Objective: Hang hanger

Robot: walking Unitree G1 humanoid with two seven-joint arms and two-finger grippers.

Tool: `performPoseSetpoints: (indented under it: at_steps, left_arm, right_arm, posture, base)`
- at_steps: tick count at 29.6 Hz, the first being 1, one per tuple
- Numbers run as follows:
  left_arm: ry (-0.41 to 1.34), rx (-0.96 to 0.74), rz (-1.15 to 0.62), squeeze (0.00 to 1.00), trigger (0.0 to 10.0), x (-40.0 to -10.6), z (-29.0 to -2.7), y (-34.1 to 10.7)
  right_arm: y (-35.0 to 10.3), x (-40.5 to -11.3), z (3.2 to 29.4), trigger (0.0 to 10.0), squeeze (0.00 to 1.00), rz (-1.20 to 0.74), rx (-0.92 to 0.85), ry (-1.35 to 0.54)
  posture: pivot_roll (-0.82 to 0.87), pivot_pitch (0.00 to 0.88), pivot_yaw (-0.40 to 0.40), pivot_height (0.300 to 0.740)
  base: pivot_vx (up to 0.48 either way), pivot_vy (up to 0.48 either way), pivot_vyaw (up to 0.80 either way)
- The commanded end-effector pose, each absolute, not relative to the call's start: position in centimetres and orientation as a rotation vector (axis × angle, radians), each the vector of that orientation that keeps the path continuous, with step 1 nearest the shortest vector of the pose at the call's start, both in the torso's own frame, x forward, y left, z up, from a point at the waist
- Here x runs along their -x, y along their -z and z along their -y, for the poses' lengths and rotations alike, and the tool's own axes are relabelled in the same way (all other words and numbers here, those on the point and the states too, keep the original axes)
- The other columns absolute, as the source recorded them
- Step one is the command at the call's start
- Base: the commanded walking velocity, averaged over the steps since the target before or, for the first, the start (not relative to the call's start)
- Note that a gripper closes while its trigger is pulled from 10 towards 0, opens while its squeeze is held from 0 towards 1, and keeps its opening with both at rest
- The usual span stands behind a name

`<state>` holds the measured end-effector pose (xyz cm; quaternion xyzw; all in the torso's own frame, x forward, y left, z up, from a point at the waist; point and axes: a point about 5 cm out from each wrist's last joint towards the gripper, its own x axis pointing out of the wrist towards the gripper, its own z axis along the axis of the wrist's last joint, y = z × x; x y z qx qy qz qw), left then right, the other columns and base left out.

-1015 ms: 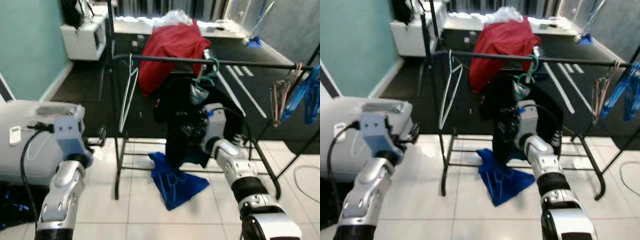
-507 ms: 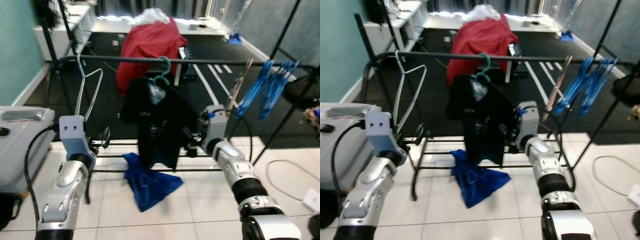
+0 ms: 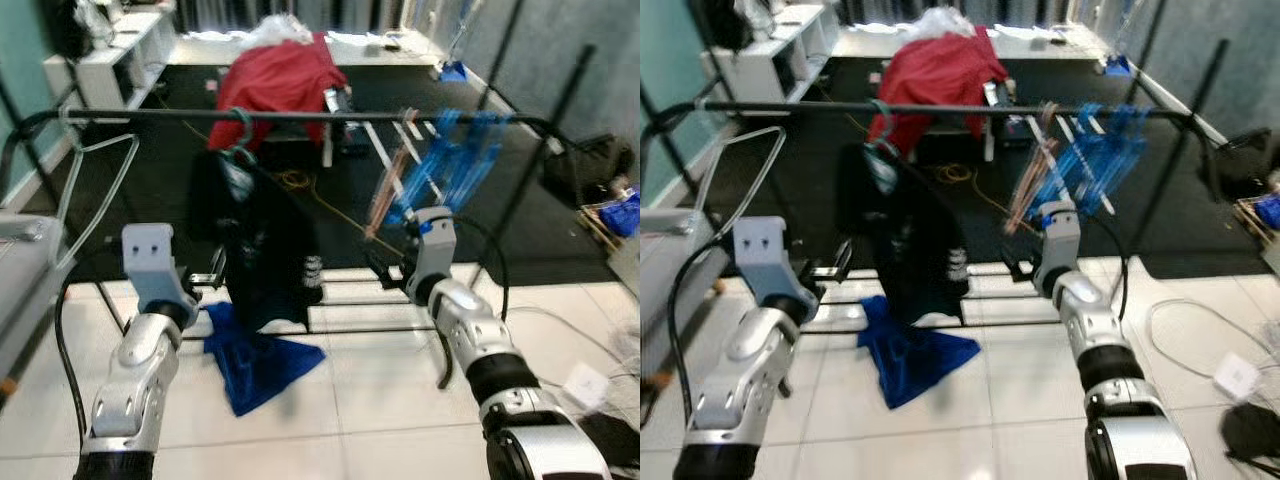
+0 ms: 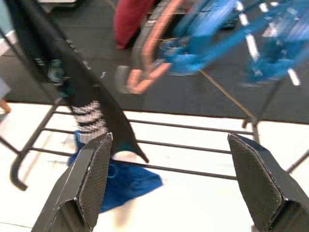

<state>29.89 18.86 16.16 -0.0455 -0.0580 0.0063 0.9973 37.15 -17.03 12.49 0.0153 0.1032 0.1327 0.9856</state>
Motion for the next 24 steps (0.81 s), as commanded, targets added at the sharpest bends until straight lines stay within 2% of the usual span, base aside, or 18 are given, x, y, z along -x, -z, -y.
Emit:
performPoseSetpoints:
  at_steps: [1,11,16,24]
  left_arm:
    - [-0.042,0.071,0.101,0.00,10.0,-29.8,-19.6,-15.7]
    - [-0.079,0.079,0.107,0.00,10.0,-30.0,-20.3,-15.7]
    - [-0.096,0.085,0.109,0.00,10.0,-29.9,-20.5,-15.7]
    - [-0.099,0.086,0.114,0.00,10.0,-30.0,-20.6,-15.7]
  right_arm:
    - [-12.5,-37.2,16.6,10.0,0.00,-0.207,-0.035,-0.276]
    - [-12.9,-37.2,16.4,10.0,0.00,-0.169,-0.044,-0.301]
    - [-13.8,-36.8,15.7,10.0,0.00,-0.077,-0.030,-0.405]
    - [-14.1,-36.3,14.7,10.0,0.00,-0.037,0.008,-0.492]
  posture:
    - [-0.02,0.029,-0.082,0.740]
    - [-0.02,0.030,-0.081,0.740]
    - [-0.02,0.033,-0.076,0.740]
    - [-0.01,0.033,-0.076,0.740]
  base:
    - [0.349,0.000,0.00]
    - [0.385,0.000,0.00]
    - [0.309,0.000,0.00]
    - [0.305,0.000,0.80]
